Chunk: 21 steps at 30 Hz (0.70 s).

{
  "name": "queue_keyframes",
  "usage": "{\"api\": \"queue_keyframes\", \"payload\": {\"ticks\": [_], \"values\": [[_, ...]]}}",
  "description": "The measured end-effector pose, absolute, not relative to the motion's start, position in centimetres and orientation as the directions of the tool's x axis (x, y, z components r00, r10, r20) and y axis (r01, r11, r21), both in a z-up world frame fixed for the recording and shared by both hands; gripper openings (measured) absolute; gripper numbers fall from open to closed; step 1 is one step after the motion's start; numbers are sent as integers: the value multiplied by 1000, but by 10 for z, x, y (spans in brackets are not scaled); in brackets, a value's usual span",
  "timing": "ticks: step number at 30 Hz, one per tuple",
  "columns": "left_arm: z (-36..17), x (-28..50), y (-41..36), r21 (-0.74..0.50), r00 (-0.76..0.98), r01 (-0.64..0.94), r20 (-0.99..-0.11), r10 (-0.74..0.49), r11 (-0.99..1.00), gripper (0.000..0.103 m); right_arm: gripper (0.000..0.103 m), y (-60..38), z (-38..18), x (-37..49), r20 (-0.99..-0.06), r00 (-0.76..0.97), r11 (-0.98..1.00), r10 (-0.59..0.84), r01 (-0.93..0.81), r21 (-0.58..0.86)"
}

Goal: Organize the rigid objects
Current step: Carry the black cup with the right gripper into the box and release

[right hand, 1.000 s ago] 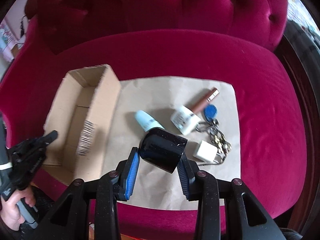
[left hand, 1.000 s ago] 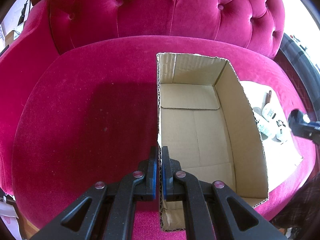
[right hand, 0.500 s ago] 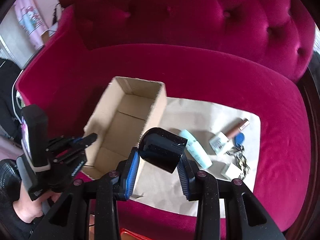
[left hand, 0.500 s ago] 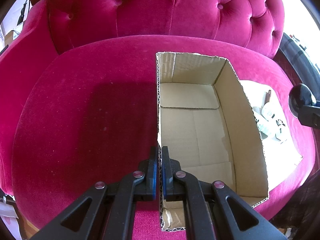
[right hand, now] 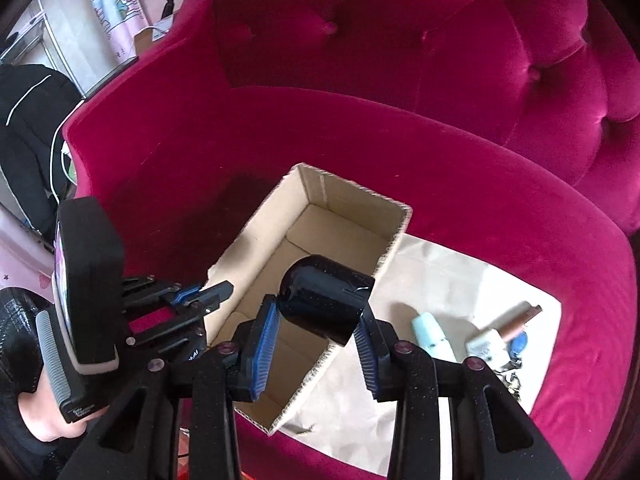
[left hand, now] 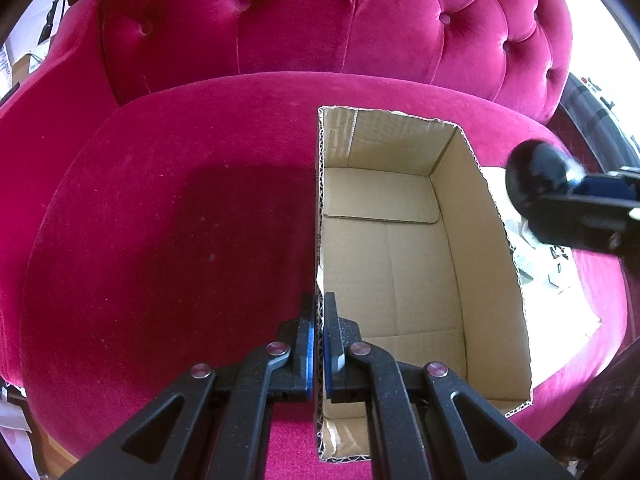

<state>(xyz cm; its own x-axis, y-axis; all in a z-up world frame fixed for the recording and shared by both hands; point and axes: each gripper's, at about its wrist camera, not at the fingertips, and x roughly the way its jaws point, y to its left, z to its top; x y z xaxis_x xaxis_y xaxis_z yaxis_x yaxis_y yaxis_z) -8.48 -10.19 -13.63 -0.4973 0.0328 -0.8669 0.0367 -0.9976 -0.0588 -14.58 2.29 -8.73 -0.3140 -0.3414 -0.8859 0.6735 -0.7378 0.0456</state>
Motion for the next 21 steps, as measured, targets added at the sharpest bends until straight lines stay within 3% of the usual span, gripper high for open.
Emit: {"api": "queue_keyframes", "payload": {"ticks": [18, 20, 21], "values": [[-132, -78, -106, -61, -494, 38, -869, 34, -997, 3, 41, 15, -108, -160, -875, -270, -724, -403, 679, 123], [-133, -82, -104, -60, -494, 37, -869, 34, -997, 3, 50, 15, -108, -161, -872, -267, -724, -410, 677, 133], [-136, -89, -101, -60, -494, 37, -869, 34, -998, 3, 62, 16, -108, -162, -869, -275, -729, -412, 671, 133]]}}
